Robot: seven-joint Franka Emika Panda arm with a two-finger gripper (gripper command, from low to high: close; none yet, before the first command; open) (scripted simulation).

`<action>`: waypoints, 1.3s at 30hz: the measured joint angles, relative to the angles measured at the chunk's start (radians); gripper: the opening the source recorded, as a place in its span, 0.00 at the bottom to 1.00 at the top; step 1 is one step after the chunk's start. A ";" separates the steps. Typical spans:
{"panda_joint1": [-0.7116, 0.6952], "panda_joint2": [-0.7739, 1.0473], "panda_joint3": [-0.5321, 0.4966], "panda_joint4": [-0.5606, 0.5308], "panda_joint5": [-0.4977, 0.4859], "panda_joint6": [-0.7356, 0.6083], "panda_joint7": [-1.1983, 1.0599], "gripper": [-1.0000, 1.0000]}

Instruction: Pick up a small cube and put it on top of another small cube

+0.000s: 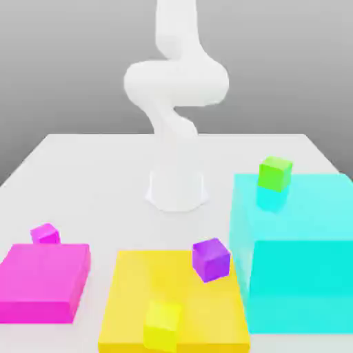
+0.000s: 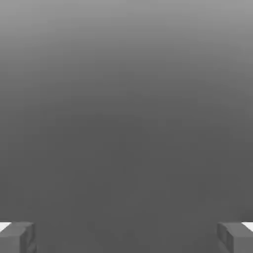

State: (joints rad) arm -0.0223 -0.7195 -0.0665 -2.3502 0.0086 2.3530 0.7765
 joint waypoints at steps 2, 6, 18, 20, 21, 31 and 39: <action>-0.022 0.077 -0.062 -0.045 0.010 0.050 -0.023 0.50; -0.068 0.225 -0.178 -0.132 0.032 0.145 -0.070 0.50; -0.274 0.671 -0.474 -0.389 0.113 0.427 -0.221 0.50; -0.313 0.741 -0.505 -0.432 0.111 0.474 -0.235 0.50; -0.333 0.769 -0.507 -0.441 0.125 0.494 -0.250 0.50; -0.556 0.986 -0.216 -0.395 0.454 0.641 -0.503 0.50; -0.641 1.040 -0.115 -0.381 0.522 0.679 -0.554 0.00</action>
State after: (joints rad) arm -0.6634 0.3205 -0.1811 -2.7317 0.5304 3.0325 0.2229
